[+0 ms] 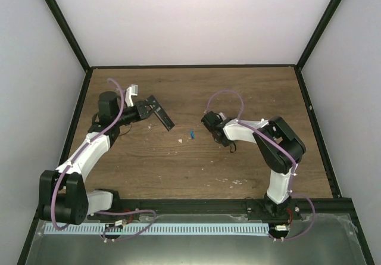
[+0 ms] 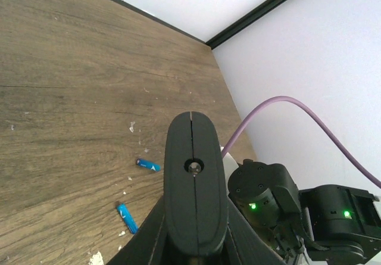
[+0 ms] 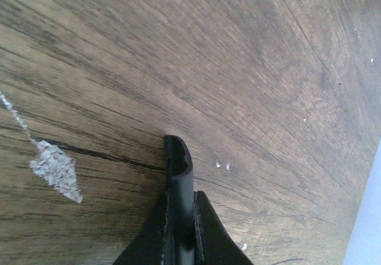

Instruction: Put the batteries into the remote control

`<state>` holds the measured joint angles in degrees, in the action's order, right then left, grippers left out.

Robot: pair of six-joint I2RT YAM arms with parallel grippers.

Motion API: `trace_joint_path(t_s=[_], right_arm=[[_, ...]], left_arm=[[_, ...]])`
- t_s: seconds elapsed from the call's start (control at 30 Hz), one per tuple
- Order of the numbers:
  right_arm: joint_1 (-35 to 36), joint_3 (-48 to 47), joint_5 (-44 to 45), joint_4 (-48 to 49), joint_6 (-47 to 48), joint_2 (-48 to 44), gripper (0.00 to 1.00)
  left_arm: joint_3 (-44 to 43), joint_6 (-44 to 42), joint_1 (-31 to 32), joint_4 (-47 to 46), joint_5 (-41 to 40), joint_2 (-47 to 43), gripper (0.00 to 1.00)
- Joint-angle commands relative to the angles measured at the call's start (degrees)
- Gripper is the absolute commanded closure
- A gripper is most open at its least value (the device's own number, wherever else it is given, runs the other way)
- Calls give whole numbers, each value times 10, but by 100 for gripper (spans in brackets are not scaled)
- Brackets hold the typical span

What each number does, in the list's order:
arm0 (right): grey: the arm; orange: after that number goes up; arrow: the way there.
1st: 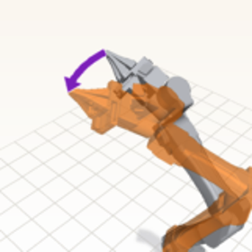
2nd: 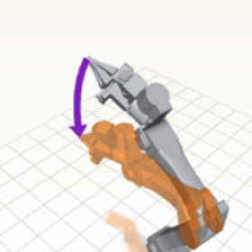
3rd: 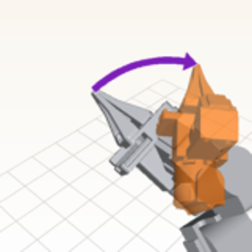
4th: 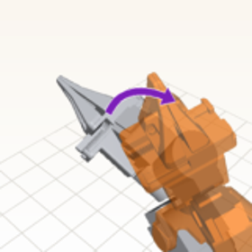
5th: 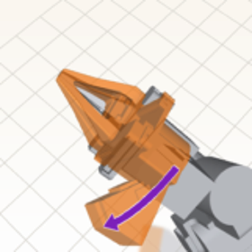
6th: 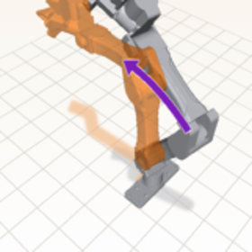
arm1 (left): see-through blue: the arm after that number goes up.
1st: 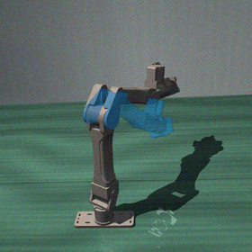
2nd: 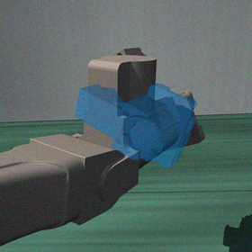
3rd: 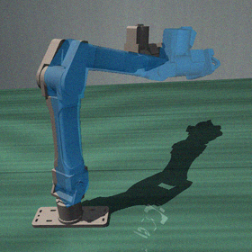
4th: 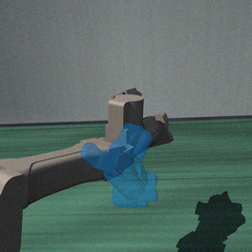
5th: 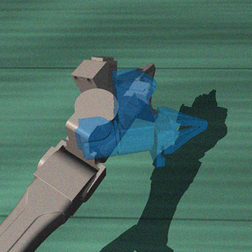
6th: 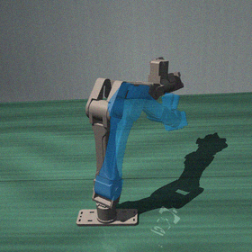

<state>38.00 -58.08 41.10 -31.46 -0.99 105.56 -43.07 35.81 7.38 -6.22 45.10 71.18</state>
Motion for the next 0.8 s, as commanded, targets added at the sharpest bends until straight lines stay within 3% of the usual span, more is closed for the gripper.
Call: trace_joint_path(t_s=[0.0,0.27,0.57,0.77], right_arm=[[14,9,-3,-5,-13,22,96],[29,4,-9,-7,-15,26,82],[50,-4,-65,-8,0,-8,54],[67,11,-136,11,18,-57,49]], left_arm=[[-18,0,-4,-5,-1,-4,100],[-25,-3,-4,0,2,2,100],[-31,-9,-7,10,2,1,100],[-33,-12,-13,18,-3,-8,100]])
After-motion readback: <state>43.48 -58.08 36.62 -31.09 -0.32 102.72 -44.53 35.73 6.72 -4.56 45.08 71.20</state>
